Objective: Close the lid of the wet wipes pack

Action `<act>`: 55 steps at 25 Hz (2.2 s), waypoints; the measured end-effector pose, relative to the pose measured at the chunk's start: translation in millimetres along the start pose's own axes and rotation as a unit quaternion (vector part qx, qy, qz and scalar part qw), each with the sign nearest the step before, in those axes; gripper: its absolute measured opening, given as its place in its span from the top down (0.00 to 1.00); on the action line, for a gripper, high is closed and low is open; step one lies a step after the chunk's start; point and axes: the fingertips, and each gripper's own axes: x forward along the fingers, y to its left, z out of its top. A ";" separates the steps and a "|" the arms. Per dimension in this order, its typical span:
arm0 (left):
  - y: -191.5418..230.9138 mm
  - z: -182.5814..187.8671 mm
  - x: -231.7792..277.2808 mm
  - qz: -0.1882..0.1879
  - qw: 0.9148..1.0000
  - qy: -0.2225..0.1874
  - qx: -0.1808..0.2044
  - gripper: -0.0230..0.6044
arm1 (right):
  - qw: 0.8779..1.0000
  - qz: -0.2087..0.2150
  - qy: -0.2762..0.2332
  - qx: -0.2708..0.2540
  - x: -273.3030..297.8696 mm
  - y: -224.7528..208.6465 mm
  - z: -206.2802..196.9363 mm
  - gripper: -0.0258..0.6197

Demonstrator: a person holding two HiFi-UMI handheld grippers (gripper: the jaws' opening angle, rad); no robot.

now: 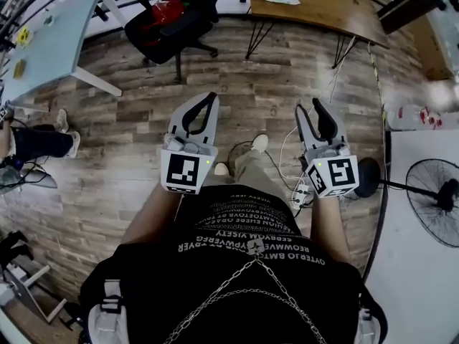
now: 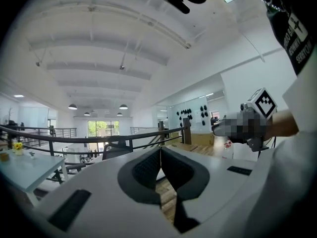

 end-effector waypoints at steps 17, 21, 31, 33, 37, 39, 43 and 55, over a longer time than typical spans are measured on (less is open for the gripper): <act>13.1 0.8 111.2 0.011 1.000 0.003 -0.014 0.92 | 0.999 0.031 0.026 0.007 66.2 -68.2 -11.7 0.73; 12.1 14.3 149.5 0.013 1.000 -0.003 -0.006 0.92 | 0.999 0.034 0.022 0.001 81.4 -102.0 -2.6 0.73; -6.3 29.4 227.0 0.019 1.000 0.021 0.001 0.92 | 0.998 0.055 0.007 0.005 113.1 -178.4 9.8 0.73; -9.6 33.5 239.3 0.026 0.999 0.023 0.004 0.92 | 0.998 0.063 0.001 0.007 119.5 -192.6 11.8 0.73; -16.5 37.2 261.4 0.038 0.999 0.026 -0.001 0.92 | 0.997 0.075 -0.004 0.010 128.7 -218.8 9.3 0.73; -18.4 40.4 269.8 0.050 0.998 0.023 -0.008 0.92 | 0.997 0.081 -0.005 0.011 131.5 -230.5 5.5 0.74; -19.8 53.0 274.4 0.086 0.996 0.011 0.014 0.92 | 0.996 0.090 -0.006 0.019 133.7 -246.7 -2.1 0.74; -15.4 31.7 268.7 0.113 0.992 0.016 0.055 0.92 | 0.994 0.098 0.000 0.049 148.0 -256.4 -22.1 0.74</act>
